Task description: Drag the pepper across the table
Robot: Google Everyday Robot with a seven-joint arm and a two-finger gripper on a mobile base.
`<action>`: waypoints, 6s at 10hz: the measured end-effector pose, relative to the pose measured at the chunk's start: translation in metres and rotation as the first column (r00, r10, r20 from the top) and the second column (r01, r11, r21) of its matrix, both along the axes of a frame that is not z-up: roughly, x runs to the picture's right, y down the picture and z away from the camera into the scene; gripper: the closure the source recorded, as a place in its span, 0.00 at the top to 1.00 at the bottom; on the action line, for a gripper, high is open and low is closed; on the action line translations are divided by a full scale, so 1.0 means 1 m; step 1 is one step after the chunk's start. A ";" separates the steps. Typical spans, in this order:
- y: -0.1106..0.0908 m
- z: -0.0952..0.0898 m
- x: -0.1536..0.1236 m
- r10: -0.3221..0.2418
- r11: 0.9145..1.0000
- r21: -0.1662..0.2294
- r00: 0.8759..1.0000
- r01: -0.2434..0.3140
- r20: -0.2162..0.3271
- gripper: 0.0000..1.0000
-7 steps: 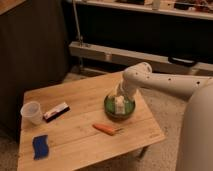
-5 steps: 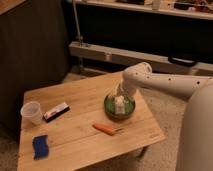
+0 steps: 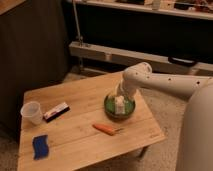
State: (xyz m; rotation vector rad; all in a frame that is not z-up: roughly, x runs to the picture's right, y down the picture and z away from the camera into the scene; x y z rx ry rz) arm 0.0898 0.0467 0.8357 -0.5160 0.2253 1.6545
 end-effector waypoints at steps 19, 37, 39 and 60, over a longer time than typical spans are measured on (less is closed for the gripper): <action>0.006 -0.073 -0.024 -0.354 0.935 0.064 0.910 0.349 0.215 0.80; 0.150 -0.083 -0.085 -0.678 0.721 0.263 0.577 0.641 0.454 0.80; 0.160 -0.075 -0.078 -0.674 0.723 0.236 0.588 0.649 0.447 0.80; 0.183 -0.036 -0.073 -0.660 0.733 0.145 0.642 0.665 0.389 0.03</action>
